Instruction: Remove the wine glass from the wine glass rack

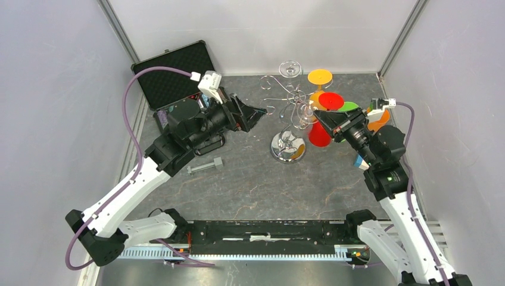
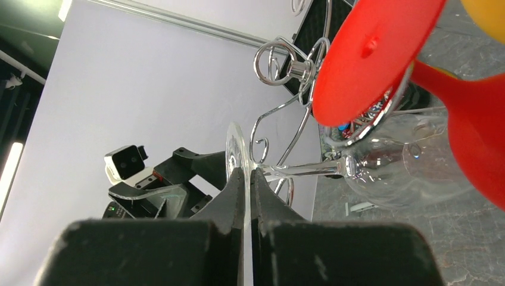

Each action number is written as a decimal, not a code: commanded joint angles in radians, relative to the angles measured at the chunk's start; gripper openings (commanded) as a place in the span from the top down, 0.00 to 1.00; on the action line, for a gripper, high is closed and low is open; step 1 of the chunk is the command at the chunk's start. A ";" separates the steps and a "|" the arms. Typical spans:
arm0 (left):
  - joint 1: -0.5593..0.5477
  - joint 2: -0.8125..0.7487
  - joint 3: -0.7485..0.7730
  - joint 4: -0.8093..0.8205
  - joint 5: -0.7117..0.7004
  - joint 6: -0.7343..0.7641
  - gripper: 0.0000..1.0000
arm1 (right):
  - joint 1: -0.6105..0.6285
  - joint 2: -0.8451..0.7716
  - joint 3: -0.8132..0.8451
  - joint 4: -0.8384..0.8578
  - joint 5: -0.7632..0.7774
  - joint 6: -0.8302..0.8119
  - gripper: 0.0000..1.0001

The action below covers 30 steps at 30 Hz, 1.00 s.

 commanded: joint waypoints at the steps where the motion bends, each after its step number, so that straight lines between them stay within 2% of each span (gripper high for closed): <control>1: -0.004 -0.034 -0.048 0.154 0.085 0.086 0.05 | 0.007 -0.051 0.041 -0.043 0.039 0.025 1.00; 7: -0.004 -0.070 -0.132 0.309 0.236 0.167 0.04 | 0.007 -0.106 0.054 -0.153 0.024 0.020 1.00; 11: -0.004 -0.077 -0.167 0.377 0.395 0.250 0.05 | 0.007 -0.146 0.060 -0.196 -0.005 0.032 1.00; 16: -0.020 -0.042 -0.233 0.540 0.599 0.341 0.05 | 0.007 -0.192 0.079 -0.235 -0.069 0.053 1.00; 18: -0.047 -0.004 -0.224 0.547 0.640 0.400 0.05 | 0.007 -0.198 0.080 -0.234 -0.115 0.062 1.00; 22: -0.110 0.070 -0.199 0.541 0.646 0.542 0.06 | 0.007 -0.206 0.098 -0.230 -0.188 0.078 1.00; 30: -0.191 0.213 -0.052 0.505 0.634 0.637 0.15 | 0.007 -0.182 0.130 -0.144 -0.335 0.088 1.00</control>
